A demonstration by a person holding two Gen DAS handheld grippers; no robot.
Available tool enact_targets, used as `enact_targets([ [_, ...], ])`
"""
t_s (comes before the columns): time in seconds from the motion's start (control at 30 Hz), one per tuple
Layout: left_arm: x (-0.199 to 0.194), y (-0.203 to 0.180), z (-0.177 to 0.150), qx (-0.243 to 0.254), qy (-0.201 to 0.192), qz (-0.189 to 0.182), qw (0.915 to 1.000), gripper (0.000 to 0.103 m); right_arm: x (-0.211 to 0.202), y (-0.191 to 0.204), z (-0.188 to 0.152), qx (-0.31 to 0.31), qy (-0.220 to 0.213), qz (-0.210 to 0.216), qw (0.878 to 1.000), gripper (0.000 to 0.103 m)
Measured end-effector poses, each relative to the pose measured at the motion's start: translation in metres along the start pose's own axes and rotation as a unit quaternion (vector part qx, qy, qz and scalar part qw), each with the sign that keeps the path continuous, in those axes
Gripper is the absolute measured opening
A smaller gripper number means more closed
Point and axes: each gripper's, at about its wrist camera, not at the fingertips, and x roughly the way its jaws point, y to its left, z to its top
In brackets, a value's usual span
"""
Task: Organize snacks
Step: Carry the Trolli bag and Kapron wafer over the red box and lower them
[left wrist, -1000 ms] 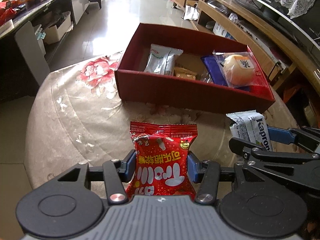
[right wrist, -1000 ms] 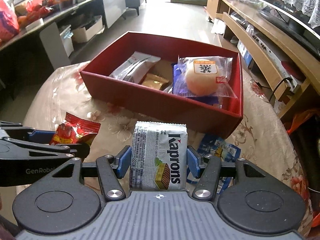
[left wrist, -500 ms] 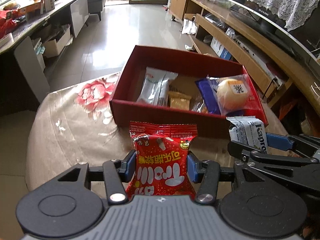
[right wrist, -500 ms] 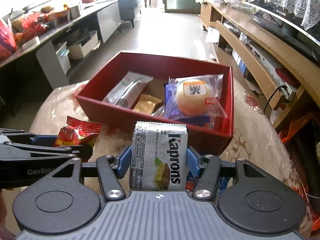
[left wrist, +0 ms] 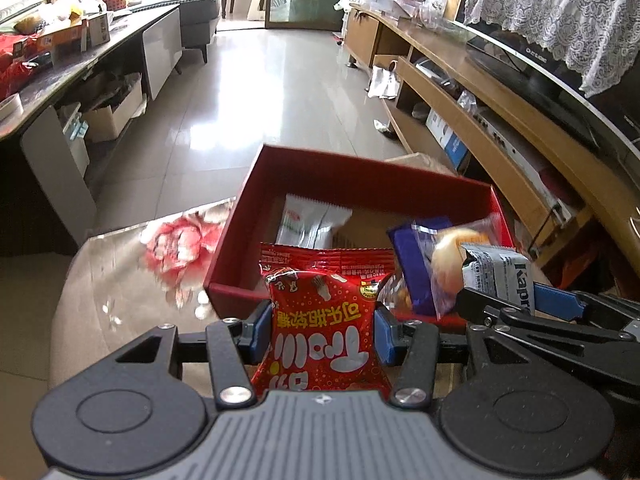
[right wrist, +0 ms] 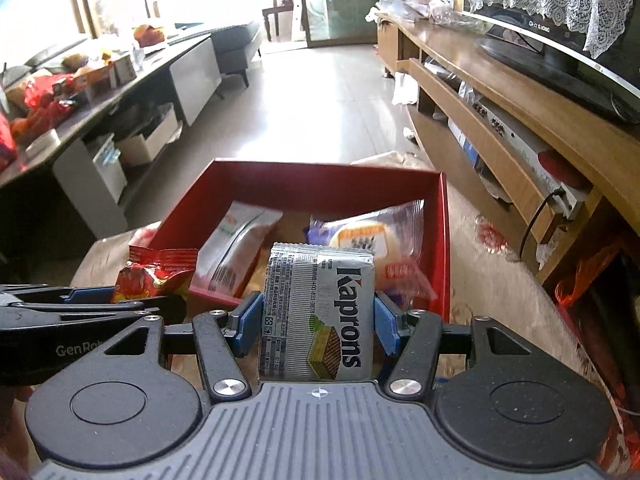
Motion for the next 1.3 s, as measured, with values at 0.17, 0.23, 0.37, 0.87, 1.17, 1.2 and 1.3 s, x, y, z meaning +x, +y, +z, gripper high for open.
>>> enact_targets([
  [0.17,0.016,-0.002,0.017,-0.006,-0.003,0.008,0.9999,0.050,0.016,-0.005,0.015,0.007,-0.003,-0.001,1.000,0.065],
  [0.23,0.025,-0.002,0.023,-0.009,-0.001,0.011,0.9999,0.050,0.024,-0.008,0.020,0.010,-0.002,0.001,1.000,0.065],
  [0.37,0.041,-0.002,0.030,-0.015,0.006,0.015,0.9998,0.050,0.039,-0.011,0.026,0.014,0.004,-0.001,1.000,0.065],
  [0.87,0.076,0.000,0.041,-0.029,0.018,0.030,0.9990,0.050,0.062,-0.009,0.036,-0.002,-0.001,-0.014,1.000,0.065],
  [1.17,0.093,0.007,0.042,-0.038,0.033,0.042,0.9978,0.050,0.075,-0.001,0.043,-0.031,-0.006,-0.024,0.999,0.066],
  [1.2,0.095,0.007,0.042,-0.039,0.034,0.043,0.9977,0.050,0.077,-0.001,0.044,-0.031,-0.005,-0.023,0.999,0.066],
  [1.3,0.098,0.009,0.041,-0.041,0.038,0.046,0.9974,0.051,0.081,-0.001,0.045,-0.031,-0.002,-0.020,0.999,0.067],
])
